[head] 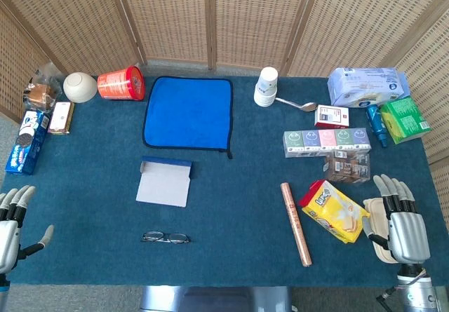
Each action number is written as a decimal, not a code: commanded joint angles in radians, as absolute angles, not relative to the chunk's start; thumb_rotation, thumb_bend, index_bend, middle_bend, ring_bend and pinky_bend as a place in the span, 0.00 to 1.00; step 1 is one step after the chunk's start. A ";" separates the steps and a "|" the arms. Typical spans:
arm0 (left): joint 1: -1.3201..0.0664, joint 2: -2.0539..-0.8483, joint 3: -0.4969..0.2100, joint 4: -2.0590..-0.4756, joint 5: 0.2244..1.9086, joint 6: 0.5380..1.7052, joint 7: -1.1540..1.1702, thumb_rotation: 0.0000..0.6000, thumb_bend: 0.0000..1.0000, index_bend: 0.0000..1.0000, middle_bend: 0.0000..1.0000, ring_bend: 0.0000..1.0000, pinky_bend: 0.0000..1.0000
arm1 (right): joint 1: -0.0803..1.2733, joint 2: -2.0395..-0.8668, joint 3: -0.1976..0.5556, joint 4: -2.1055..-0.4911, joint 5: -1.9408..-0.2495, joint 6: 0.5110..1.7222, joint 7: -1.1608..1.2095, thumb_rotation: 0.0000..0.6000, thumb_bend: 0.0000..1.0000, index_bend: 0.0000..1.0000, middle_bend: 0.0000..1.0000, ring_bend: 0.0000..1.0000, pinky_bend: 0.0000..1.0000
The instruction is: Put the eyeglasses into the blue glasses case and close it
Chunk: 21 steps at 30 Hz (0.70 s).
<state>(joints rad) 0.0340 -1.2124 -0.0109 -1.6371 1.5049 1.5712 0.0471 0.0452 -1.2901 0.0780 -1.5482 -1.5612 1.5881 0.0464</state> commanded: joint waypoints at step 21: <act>-0.072 -1.231 0.026 -1.678 1.642 1.445 0.132 0.77 0.30 0.16 0.12 0.06 0.00 | 0.006 -1.282 0.067 -1.525 -1.568 1.641 0.086 1.00 0.38 0.00 0.05 0.00 0.05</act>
<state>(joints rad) -0.0531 -1.2209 0.0195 -1.6667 1.6303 1.4698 0.1072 0.0066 -1.2826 0.0674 -1.5244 -1.5678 1.6409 0.0860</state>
